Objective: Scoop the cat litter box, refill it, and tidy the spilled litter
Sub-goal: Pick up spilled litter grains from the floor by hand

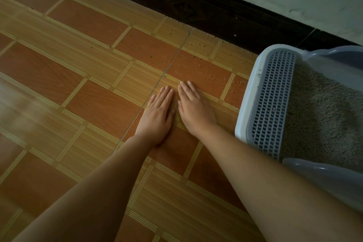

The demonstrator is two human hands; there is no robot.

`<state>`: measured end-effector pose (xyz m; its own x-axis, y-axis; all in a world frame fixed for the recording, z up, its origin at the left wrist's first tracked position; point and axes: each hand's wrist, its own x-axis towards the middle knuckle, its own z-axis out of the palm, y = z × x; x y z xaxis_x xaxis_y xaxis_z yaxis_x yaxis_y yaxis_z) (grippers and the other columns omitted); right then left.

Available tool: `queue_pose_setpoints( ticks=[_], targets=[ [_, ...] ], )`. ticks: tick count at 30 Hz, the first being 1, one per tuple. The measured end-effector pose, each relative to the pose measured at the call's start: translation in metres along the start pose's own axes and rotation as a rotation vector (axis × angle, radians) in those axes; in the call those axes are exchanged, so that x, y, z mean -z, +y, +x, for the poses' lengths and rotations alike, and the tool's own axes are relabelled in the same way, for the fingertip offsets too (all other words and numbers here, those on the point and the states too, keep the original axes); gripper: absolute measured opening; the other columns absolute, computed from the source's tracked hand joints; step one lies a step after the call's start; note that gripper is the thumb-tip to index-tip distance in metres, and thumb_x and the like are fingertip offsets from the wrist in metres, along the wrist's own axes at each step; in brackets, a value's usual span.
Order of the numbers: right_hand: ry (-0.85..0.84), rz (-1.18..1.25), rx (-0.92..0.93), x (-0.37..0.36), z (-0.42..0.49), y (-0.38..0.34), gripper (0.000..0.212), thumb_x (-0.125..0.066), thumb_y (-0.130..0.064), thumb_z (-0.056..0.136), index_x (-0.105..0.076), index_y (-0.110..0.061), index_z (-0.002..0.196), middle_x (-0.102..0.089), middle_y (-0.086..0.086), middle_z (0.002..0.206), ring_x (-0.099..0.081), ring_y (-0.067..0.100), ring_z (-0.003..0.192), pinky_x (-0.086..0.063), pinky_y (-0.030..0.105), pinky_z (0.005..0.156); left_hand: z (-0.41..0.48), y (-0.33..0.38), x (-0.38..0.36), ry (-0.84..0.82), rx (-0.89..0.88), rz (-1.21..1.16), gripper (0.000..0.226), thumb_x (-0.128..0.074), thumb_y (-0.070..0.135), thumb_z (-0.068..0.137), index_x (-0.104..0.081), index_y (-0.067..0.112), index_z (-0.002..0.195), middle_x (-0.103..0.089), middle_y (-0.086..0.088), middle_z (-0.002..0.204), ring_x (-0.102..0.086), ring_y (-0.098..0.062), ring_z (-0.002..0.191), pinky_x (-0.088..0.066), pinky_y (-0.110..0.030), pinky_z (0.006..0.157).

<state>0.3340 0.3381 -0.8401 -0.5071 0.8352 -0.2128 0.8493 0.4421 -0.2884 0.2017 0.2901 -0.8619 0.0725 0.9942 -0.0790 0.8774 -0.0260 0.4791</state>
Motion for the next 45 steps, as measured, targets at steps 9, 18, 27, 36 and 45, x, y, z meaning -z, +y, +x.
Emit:
queue_pose_setpoints(
  ticks=[9, 18, 27, 36, 45],
  targets=[
    [0.031, 0.041, 0.004, -0.014, -0.055, 0.002, 0.051, -0.024, -0.026, 0.101, -0.014, -0.007, 0.148, -0.01, 0.005, 0.157, 0.0, 0.018, 0.145, -0.005, 0.03, 0.118, 0.0, 0.004, 0.003, -0.023, 0.029, 0.013, 0.056, -0.033, 0.029, 0.101, -0.009, 0.014, 0.15, -0.004, -0.002, 0.158, 0.003, -0.011, 0.145, 0.01, -0.02, 0.113],
    [0.142, 0.1, -0.02, -0.022, -0.095, 0.011, 0.058, -0.016, -0.033, 0.095, -0.02, -0.008, 0.147, -0.015, 0.004, 0.156, -0.012, 0.019, 0.144, -0.011, 0.029, 0.113, 0.0, 0.02, 0.005, -0.018, 0.094, -0.037, 0.055, -0.033, 0.022, 0.101, -0.011, 0.01, 0.15, -0.008, -0.004, 0.158, 0.0, -0.014, 0.146, 0.003, -0.025, 0.116],
    [0.181, 0.155, -0.319, -0.03, -0.114, 0.015, 0.06, -0.029, -0.027, 0.097, -0.006, -0.003, 0.147, -0.014, 0.014, 0.155, -0.01, 0.026, 0.144, -0.022, 0.044, 0.115, 0.029, 0.038, 0.008, -0.145, 0.039, 0.032, 0.059, -0.031, 0.021, 0.099, -0.004, 0.015, 0.151, -0.001, -0.004, 0.159, 0.004, -0.015, 0.146, 0.006, -0.028, 0.116],
    [0.133, 0.229, -0.292, -0.023, -0.101, -0.004, 0.069, -0.034, -0.026, 0.098, 0.011, -0.007, 0.146, 0.003, 0.007, 0.157, 0.007, 0.017, 0.145, 0.0, 0.031, 0.119, -0.009, 0.04, -0.003, -0.152, -0.186, -0.063, 0.058, -0.021, 0.02, 0.09, -0.021, 0.014, 0.148, -0.02, -0.002, 0.156, -0.011, -0.011, 0.145, 0.003, -0.019, 0.115],
    [0.189, 0.269, -0.284, -0.017, -0.105, -0.01, 0.069, -0.036, -0.023, 0.097, 0.011, -0.01, 0.146, -0.001, 0.006, 0.157, 0.001, 0.016, 0.145, -0.005, 0.029, 0.118, -0.033, 0.036, -0.001, -0.07, -0.144, -0.145, 0.058, -0.023, 0.02, 0.09, -0.022, 0.015, 0.148, -0.033, -0.006, 0.151, -0.025, -0.017, 0.142, -0.019, -0.033, 0.118]
  ],
)
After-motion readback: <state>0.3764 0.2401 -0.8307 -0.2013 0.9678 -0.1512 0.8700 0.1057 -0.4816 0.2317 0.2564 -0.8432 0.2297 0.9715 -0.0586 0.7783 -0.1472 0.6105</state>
